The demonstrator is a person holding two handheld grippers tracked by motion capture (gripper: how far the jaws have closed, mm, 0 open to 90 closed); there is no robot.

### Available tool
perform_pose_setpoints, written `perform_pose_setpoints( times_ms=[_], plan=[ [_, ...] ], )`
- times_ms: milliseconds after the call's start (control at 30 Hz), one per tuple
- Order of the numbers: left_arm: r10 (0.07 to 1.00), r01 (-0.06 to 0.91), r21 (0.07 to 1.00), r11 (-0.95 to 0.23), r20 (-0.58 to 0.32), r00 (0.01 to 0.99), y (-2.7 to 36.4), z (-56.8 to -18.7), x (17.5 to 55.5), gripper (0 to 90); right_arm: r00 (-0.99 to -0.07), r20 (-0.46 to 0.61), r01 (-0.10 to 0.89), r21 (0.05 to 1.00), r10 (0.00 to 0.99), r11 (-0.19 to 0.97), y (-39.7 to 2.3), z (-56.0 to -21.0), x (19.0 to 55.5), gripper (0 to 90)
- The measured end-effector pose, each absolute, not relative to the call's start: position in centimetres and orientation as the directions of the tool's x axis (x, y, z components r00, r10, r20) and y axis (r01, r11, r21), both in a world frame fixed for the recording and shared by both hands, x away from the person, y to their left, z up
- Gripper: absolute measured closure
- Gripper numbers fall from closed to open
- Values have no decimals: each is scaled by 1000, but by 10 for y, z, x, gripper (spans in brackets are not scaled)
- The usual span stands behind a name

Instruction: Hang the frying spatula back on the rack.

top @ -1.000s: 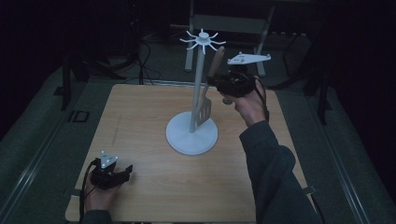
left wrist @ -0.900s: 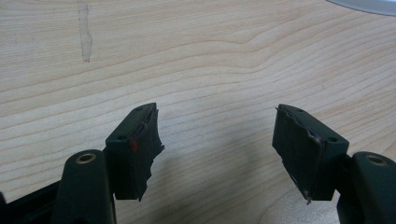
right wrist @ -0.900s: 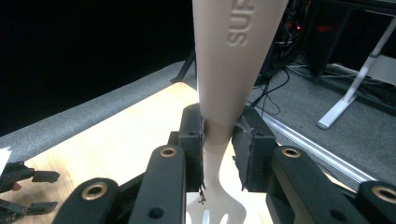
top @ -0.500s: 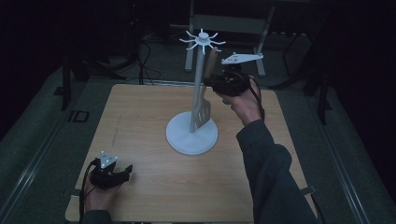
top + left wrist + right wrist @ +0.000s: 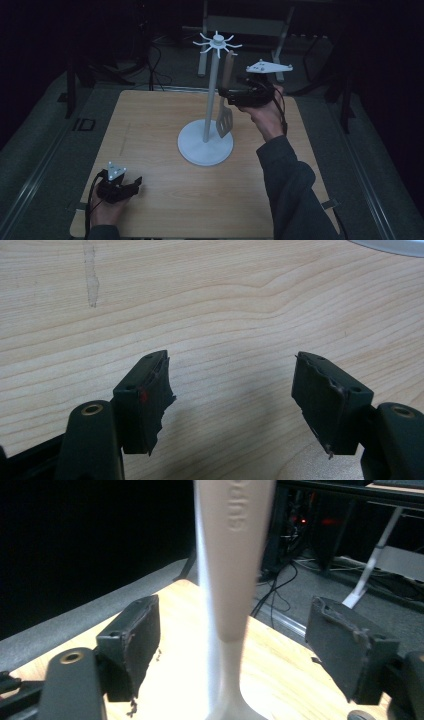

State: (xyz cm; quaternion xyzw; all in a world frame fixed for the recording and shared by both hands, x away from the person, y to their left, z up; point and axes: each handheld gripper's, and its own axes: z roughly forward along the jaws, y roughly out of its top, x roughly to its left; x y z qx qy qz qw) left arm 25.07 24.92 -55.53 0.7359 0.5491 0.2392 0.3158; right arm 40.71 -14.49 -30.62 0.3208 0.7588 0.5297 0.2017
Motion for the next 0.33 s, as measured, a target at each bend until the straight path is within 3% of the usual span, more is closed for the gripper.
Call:
perform_pose_setpoints(
  times_ms=[333],
  plan=[
    [960, 659, 726, -197, 6, 280, 249, -556, 251, 320, -707, 29, 289, 924, 707, 251, -160, -322, 403, 198]
  ],
)
